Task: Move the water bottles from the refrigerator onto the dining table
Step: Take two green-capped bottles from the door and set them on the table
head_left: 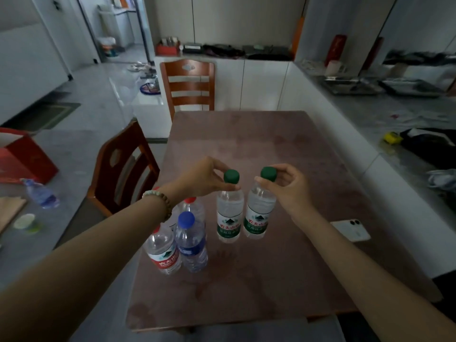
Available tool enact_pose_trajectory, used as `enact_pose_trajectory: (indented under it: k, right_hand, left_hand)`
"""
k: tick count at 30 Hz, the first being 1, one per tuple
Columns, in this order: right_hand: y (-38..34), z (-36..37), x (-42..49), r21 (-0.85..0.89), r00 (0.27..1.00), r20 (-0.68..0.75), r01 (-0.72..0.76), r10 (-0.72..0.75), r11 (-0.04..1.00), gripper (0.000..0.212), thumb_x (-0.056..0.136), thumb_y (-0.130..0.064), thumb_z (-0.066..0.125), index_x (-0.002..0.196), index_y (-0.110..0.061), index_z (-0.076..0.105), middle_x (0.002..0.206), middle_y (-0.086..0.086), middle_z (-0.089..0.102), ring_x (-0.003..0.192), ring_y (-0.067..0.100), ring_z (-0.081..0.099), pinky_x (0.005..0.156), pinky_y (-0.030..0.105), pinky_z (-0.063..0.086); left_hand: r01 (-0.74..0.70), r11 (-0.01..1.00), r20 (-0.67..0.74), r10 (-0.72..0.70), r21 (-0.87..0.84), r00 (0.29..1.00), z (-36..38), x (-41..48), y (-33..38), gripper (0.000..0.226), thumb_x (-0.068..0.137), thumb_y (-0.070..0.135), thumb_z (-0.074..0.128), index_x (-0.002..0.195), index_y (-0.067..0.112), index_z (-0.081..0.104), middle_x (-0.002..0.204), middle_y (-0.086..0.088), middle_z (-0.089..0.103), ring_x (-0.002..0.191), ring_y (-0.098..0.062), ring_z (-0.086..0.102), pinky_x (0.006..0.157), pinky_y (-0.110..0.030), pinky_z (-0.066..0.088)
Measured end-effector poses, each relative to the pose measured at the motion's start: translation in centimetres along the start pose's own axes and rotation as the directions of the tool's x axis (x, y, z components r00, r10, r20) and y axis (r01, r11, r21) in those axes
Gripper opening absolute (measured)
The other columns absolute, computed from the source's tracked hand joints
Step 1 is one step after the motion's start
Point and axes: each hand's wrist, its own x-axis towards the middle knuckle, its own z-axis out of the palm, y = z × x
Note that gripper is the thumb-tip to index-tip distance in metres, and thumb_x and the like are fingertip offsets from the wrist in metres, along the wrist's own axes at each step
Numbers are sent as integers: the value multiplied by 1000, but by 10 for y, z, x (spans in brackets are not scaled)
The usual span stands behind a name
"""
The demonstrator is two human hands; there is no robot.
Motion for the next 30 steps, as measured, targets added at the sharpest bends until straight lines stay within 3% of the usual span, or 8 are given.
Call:
enact_pose_trajectory:
  k: [7,11,14,18,24,27,30]
  right_hand:
    - [19,18,-3,-33,997,75,5,-2,999,34,62,-15,86,86,-20,64,86,-8,70,79,-1,66,75,14,50]
    - [28,25,-4,14,995,96,-5,3,1000,33,63,-11,85,86,-20,64,86,-6,70,80,3,66,76,16,51]
    - [34,28,-6,38,994,111,-13,8,999,34,63,-10,85,85,-21,63,86,-7,70,80,1,66,75,15,50]
    - [43,33,-6,60,990,136,-33,25,998,36,60,-11,86,85,-23,63,87,-6,70,82,4,67,81,21,50]
    - [50,36,-11,82,985,164,-62,48,995,39,54,-23,86,86,-24,63,90,-6,71,87,9,67,89,27,51]
    - [54,36,-11,77,985,163,-72,59,994,36,61,-9,85,87,-21,63,90,-6,70,87,7,66,91,28,51]
    - [57,35,-10,92,984,163,-84,69,992,36,63,-8,84,89,-18,63,91,-4,71,89,10,67,91,28,51]
  left_hand:
    - [22,999,67,-25,49,997,4,6,-21,29,69,30,81,95,21,72,90,9,71,78,-3,66,75,-19,52]
    - [50,998,54,-53,44,997,8,6,-33,32,68,30,83,97,20,72,86,14,68,77,0,64,70,-15,48]
    - [70,997,54,-70,11,996,11,4,-41,33,68,28,82,97,20,71,89,13,69,80,0,65,76,-19,50]
    - [86,996,33,-85,-33,996,14,1,-51,33,65,29,83,96,22,72,90,12,71,76,5,65,74,-12,48]
    - [81,993,26,-79,-87,997,17,-3,-60,29,64,28,84,89,27,71,90,9,73,78,-2,68,81,-22,53]
    - [83,992,46,-79,-91,996,17,-3,-59,32,65,27,83,94,23,71,94,6,74,79,-1,68,75,-13,51]
    - [85,990,90,-76,-108,993,16,0,-59,34,67,23,82,99,19,71,93,7,72,75,5,66,69,-7,50]
